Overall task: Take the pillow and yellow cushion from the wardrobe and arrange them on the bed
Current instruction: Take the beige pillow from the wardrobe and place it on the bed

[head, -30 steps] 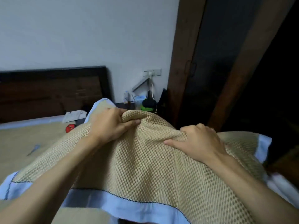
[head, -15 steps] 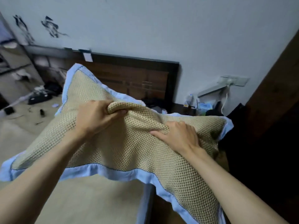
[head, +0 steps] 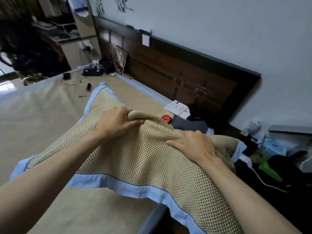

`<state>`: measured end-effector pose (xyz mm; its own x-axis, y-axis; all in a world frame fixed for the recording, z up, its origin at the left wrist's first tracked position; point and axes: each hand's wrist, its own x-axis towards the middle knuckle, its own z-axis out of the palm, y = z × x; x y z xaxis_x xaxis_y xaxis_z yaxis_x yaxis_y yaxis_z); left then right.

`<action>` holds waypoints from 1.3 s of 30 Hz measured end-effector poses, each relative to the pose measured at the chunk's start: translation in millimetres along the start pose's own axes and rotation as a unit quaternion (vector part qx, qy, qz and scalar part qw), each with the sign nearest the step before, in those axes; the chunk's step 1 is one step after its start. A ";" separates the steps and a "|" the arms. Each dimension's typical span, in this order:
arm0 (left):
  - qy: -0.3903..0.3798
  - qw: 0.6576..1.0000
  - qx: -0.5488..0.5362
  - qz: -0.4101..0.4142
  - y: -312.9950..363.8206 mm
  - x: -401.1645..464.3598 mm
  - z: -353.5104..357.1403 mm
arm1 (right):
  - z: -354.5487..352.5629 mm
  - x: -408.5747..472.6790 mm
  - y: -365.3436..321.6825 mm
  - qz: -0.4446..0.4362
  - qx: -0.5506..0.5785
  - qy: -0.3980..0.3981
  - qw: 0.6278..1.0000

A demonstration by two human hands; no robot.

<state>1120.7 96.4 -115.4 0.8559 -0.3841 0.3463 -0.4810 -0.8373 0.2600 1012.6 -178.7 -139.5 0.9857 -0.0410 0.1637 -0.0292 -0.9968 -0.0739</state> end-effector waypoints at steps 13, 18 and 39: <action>-0.086 0.992 0.019 -0.092 -35.7 109.8 79.4 | 70.2 145.5 53.1 -0.066 0.046 -0.047 0.996; -0.103 0.991 -0.010 -0.082 -76.7 196.2 93.2 | 72.9 240.5 51.9 -0.046 0.050 -0.068 0.995; -0.232 0.949 0.130 -0.173 -448.8 577.6 431.4 | 381.2 693.3 -31.5 0.062 0.052 -0.194 0.978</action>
<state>1912.9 82.4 -420.9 0.9745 -0.1487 -0.1681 -0.1449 -0.9888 0.0347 1760.2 -149.8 -398.7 0.9653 -0.1112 -0.2362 -0.1543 -0.9728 -0.1729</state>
